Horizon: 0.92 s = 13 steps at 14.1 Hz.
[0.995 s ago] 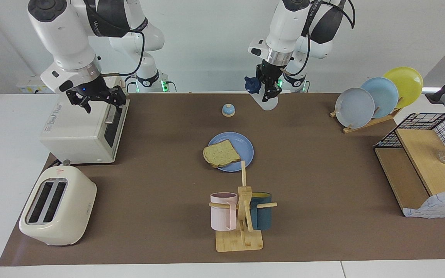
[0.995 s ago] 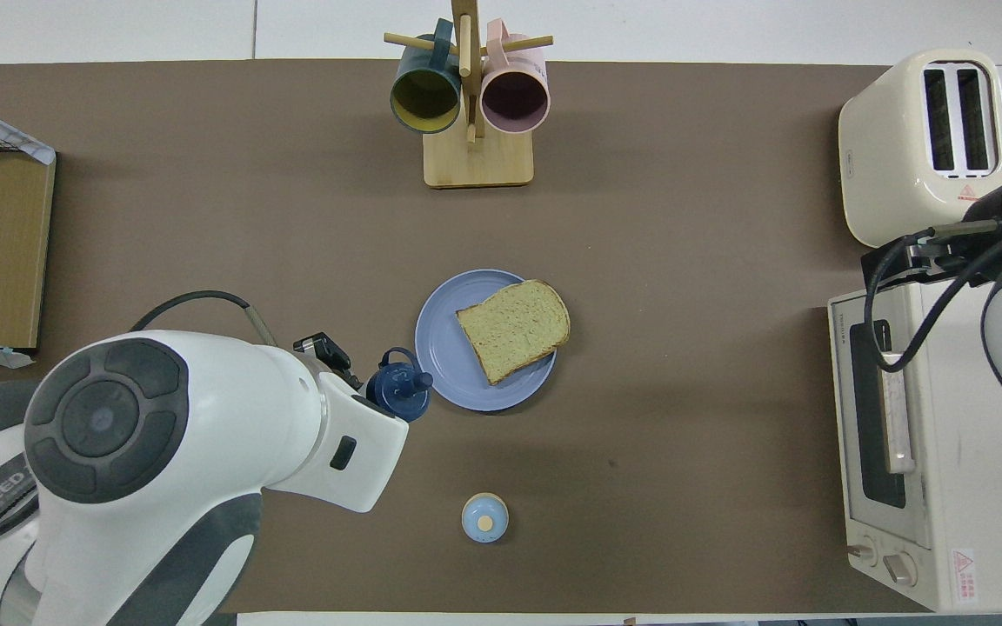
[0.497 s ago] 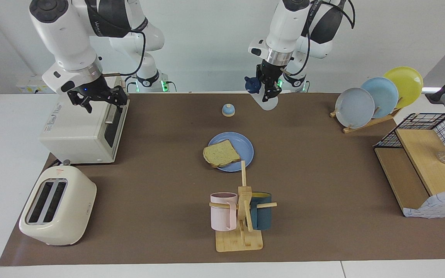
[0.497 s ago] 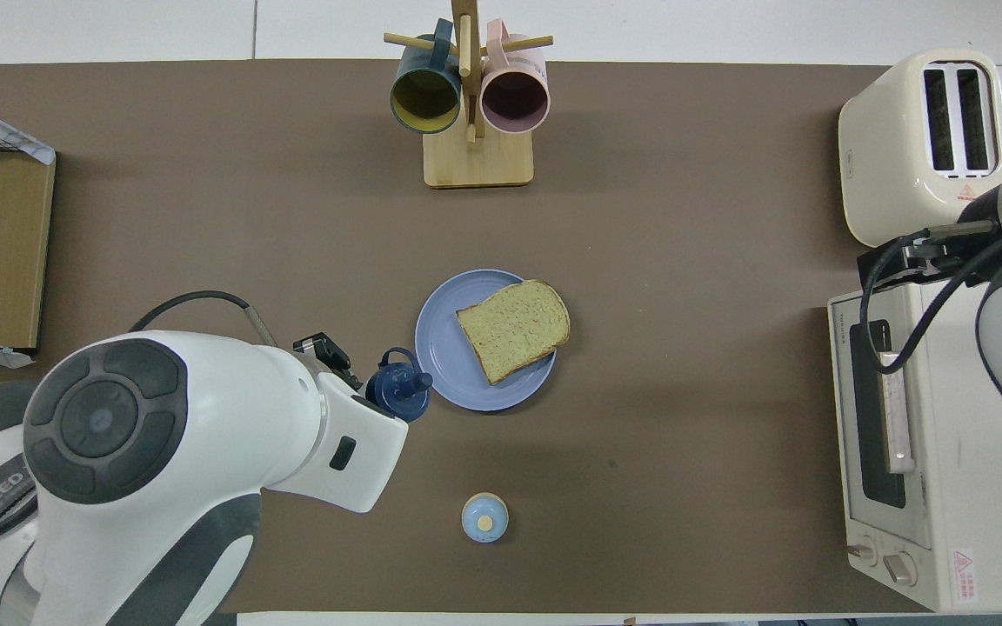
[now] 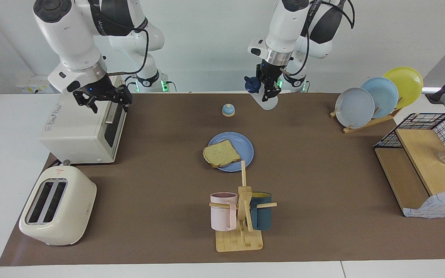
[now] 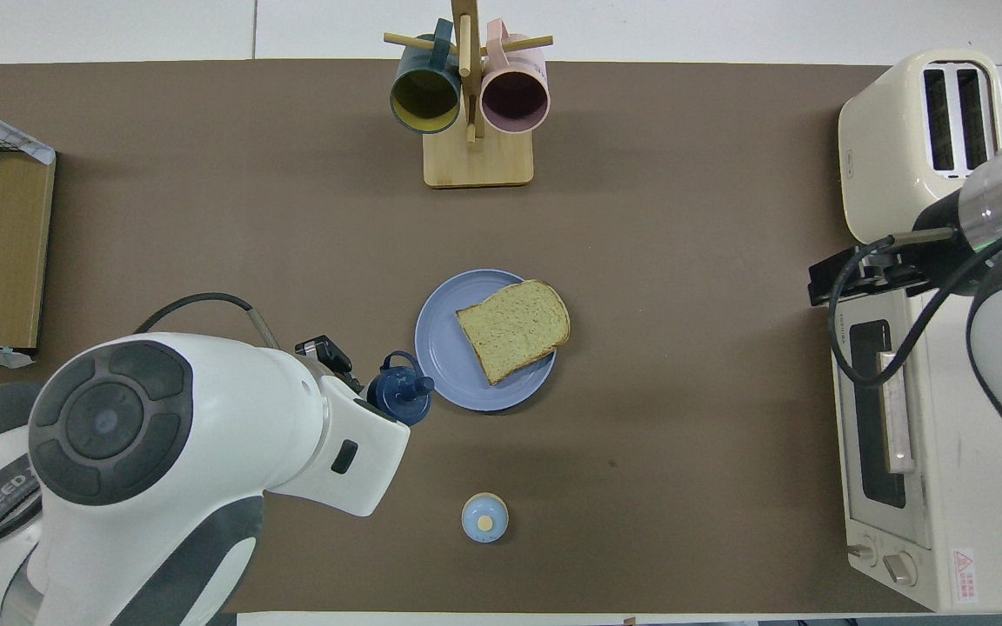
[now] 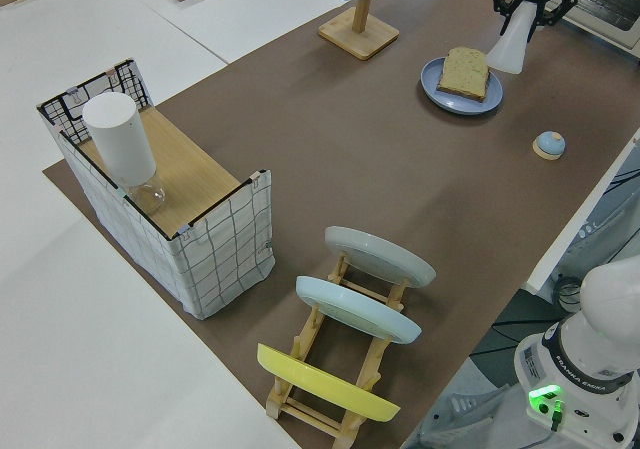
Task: Put bread on plate and add seasoning
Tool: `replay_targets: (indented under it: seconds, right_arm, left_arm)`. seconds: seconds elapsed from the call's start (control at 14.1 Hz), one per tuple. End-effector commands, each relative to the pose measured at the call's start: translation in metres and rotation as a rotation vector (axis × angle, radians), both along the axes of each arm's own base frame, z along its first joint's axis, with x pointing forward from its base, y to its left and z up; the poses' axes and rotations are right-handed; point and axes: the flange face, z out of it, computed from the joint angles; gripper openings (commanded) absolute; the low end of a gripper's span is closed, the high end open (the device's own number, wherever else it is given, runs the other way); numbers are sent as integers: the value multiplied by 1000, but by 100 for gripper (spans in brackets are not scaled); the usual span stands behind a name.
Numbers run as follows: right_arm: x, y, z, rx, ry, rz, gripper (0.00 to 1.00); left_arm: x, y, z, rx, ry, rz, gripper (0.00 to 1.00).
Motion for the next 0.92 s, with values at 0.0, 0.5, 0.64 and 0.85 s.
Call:
replay_targets:
  seconds: [0.0, 0.5, 0.64, 0.85]
  right_arm:
    - [-10, 34, 19, 210, 67, -15, 100]
    - [-49, 236, 58, 315, -63, -217, 86]
    - [-64, 273, 51, 295, -143, -185, 78]
    - [-70, 296, 34, 316, -166, -199, 74]
  left_arm:
    - [-10, 3, 3, -15, 11, -20, 0]
    - [-12, 1, 3, -12, 13, -28, 0]
    - [-13, 0, 3, -12, 12, -30, 0]
    - [-14, -1, 3, -12, 11, -31, 0]
